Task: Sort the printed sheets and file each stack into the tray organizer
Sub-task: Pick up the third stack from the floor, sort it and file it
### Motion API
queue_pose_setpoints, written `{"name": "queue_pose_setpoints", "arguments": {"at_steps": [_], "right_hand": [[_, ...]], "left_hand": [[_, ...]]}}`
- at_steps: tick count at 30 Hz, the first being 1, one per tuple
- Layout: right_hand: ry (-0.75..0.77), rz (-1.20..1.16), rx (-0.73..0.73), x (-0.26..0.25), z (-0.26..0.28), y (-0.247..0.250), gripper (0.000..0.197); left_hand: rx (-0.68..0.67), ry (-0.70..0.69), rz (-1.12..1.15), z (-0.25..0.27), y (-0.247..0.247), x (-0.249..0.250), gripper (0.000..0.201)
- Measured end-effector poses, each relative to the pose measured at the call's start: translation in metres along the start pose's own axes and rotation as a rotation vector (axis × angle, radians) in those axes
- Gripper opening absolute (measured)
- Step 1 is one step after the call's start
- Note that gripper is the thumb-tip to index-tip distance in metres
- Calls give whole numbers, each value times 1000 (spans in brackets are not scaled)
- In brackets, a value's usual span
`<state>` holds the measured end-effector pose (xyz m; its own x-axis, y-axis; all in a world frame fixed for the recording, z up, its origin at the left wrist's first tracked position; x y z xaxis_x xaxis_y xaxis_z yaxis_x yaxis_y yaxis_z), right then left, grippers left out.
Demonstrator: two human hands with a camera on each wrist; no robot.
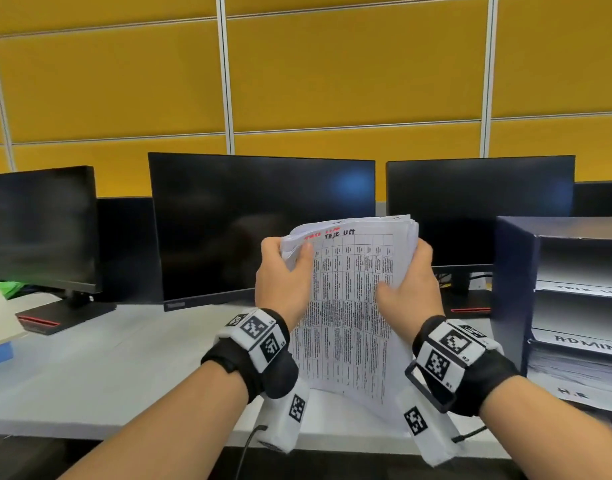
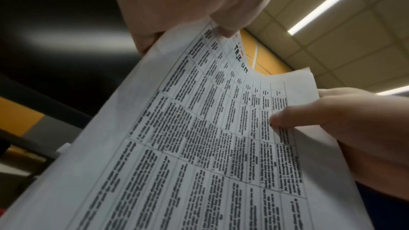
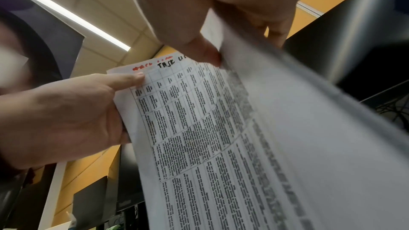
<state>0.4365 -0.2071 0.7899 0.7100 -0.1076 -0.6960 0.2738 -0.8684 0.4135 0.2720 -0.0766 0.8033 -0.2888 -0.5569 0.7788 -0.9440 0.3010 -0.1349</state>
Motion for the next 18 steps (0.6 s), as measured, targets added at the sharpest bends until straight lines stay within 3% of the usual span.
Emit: {"name": "queue_pose_setpoints", "arguments": {"at_steps": [3, 7, 12, 16, 18], "right_hand": [[-8, 106, -45, 3, 0, -1, 50], [-7, -64, 13, 2, 3, 1, 42], [-15, -152, -67, 7, 10, -5, 55], [-27, -223, 55, 6, 1, 12, 67], [-53, -203, 22, 6, -4, 10, 66]], "left_hand": [[-29, -42, -117, 4, -4, 8, 23], [48, -71, 8, 9, -2, 18, 17], [56, 50, 120, 11, 1, 8, 25], [54, 52, 178, 7, 9, 6, 30], [18, 68, 169, 6, 7, 3, 31]]}}
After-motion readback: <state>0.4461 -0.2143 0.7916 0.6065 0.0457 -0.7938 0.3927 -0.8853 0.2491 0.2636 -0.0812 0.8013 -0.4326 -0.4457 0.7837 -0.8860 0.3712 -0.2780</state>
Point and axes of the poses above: each hand's wrist, its own z-axis away from the middle knuckle, its own y-axis out of the back of the hand, x = y × z, the point moved 7 cm from there along -z, towards the middle knuckle, and after that the axes turned 15 degrees about z, right-handed, at the moved point
